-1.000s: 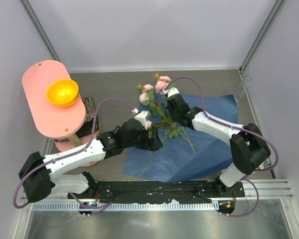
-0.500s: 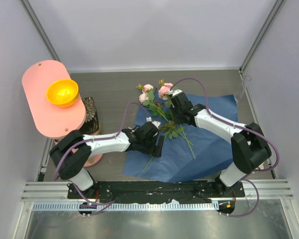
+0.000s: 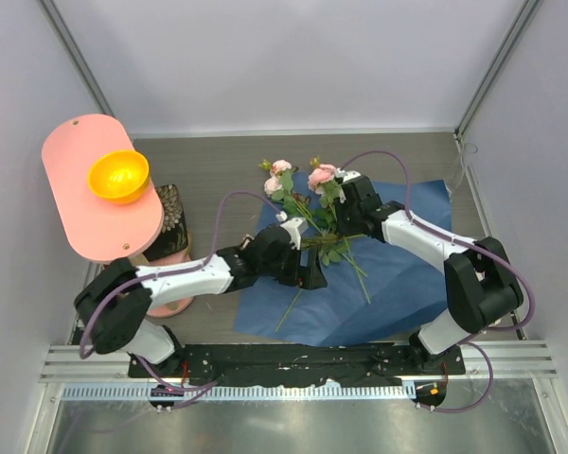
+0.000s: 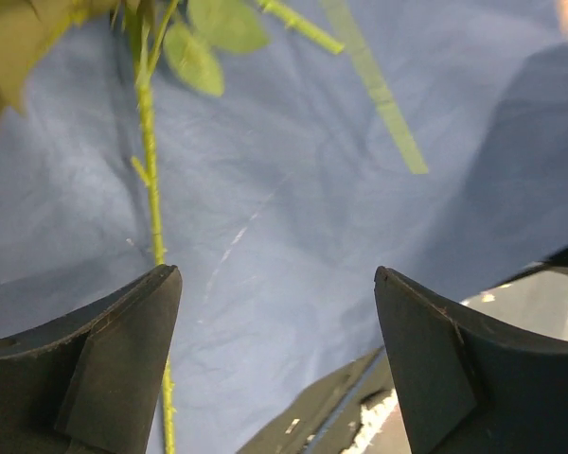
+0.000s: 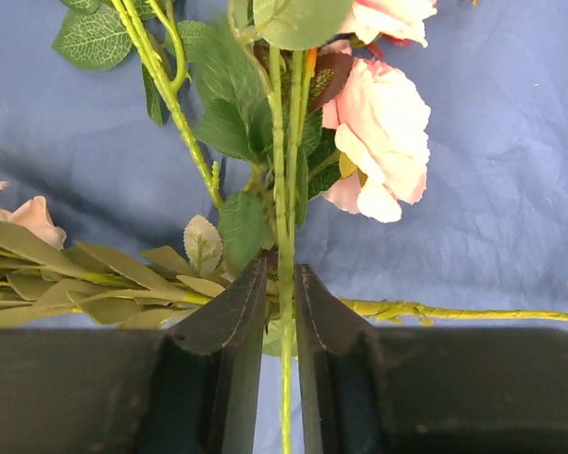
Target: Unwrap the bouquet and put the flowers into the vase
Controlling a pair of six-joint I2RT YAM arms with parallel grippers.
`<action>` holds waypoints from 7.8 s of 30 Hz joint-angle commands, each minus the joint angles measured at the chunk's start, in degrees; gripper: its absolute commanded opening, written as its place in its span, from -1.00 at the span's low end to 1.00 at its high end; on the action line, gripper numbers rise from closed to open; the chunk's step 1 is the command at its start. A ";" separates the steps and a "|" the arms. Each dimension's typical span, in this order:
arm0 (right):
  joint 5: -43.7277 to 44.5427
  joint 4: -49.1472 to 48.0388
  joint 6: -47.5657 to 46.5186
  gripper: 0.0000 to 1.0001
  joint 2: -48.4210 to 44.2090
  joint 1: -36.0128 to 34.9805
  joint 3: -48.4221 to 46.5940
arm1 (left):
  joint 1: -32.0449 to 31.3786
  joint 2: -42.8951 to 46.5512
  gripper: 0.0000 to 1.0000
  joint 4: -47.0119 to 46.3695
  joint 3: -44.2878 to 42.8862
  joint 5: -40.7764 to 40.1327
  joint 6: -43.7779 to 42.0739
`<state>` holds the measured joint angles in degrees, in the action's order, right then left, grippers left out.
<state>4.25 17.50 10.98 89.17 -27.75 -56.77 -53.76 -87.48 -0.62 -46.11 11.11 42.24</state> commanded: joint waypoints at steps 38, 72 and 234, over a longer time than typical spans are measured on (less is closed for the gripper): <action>13.16 9.40 13.62 0.01 -45.22 0.06 14.58 | 10.96 -35.66 -0.31 12.67 -45.04 -3.90 25.79; 5.95 6.32 12.75 0.01 -49.53 0.06 17.84 | 7.53 -29.59 0.11 5.28 -36.43 -8.91 24.12; 9.37 -53.25 -17.84 -0.92 -2.86 41.19 -19.27 | 17.90 4.60 0.79 10.02 -17.26 16.84 -6.38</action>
<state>14.66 -25.56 -8.16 88.77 12.88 -79.61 -36.25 -82.67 9.78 -60.84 27.27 35.53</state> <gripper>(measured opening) 0.045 0.891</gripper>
